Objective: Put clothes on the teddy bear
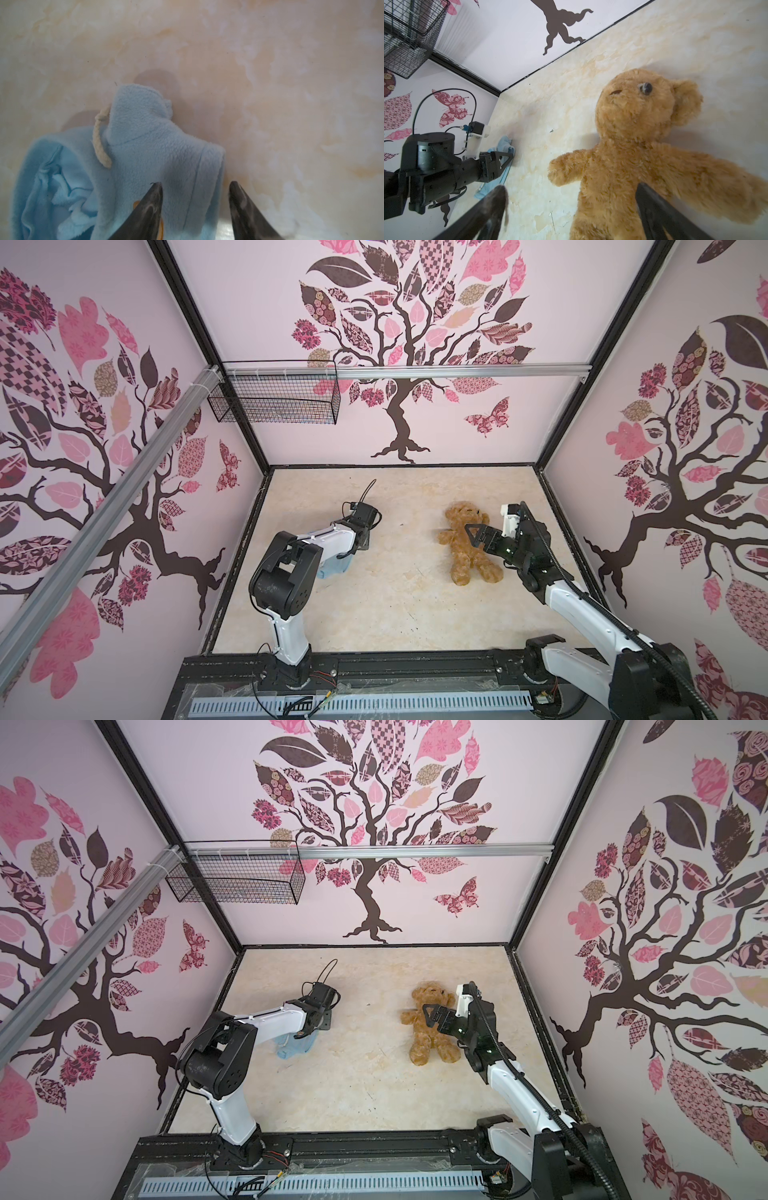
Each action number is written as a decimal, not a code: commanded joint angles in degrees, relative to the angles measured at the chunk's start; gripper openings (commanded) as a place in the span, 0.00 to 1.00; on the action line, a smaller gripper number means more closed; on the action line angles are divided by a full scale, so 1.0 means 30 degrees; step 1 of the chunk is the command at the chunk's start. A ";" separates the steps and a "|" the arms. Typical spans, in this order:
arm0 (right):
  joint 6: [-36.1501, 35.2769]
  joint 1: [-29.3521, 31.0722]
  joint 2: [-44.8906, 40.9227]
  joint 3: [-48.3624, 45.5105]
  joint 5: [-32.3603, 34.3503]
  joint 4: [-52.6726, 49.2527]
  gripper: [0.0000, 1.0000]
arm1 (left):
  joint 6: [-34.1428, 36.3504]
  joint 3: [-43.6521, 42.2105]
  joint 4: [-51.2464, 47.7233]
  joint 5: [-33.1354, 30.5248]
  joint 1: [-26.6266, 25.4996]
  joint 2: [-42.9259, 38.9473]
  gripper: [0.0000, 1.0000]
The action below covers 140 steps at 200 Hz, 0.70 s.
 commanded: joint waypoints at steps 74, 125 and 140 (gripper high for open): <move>-0.0040 0.0098 0.0220 0.0490 -0.1406 -0.0270 1.00 | 0.0182 0.0453 -0.0431 0.2750 0.0491 -0.0497 0.13; -0.2580 0.3879 -0.1432 0.1120 0.0566 -0.2559 1.00 | -0.3251 -0.2719 0.2661 1.0336 -0.1172 -0.4603 0.02; -0.3629 0.5877 -0.1247 0.1298 0.1572 -0.2514 0.99 | -0.4277 -0.3110 0.3286 1.1681 -0.1745 -0.5226 0.02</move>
